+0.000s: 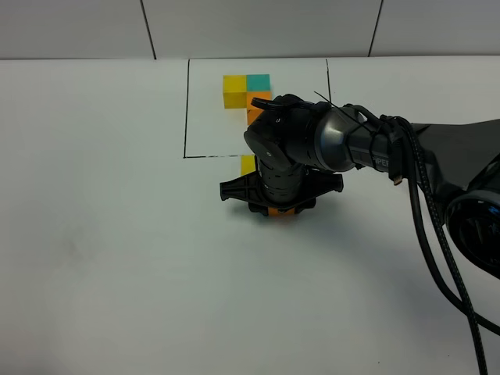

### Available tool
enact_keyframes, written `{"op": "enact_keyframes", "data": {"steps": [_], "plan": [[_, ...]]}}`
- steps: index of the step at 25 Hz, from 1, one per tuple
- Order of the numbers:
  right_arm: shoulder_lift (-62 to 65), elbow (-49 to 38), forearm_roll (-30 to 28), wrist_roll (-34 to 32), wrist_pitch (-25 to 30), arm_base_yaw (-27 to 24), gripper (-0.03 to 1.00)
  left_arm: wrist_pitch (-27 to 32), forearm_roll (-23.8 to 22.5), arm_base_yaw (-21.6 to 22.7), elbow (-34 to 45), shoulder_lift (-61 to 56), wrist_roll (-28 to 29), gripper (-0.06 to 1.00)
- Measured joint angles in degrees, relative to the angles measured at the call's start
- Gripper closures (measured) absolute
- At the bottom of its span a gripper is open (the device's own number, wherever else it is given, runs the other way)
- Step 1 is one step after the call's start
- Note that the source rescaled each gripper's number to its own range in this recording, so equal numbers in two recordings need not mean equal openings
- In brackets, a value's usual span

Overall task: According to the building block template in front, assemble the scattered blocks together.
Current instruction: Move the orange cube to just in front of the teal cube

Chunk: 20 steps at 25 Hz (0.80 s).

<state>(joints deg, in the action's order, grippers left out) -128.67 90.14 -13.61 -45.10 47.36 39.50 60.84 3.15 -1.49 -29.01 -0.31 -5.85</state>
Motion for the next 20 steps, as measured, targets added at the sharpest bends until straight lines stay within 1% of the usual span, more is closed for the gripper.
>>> {"op": "enact_keyframes", "data": {"steps": [20], "plan": [[-0.11,0.0,-0.37,0.24,-0.12,-0.19,0.97,0.0,0.0,0.0,0.0,0.0,0.0,0.3]]}}
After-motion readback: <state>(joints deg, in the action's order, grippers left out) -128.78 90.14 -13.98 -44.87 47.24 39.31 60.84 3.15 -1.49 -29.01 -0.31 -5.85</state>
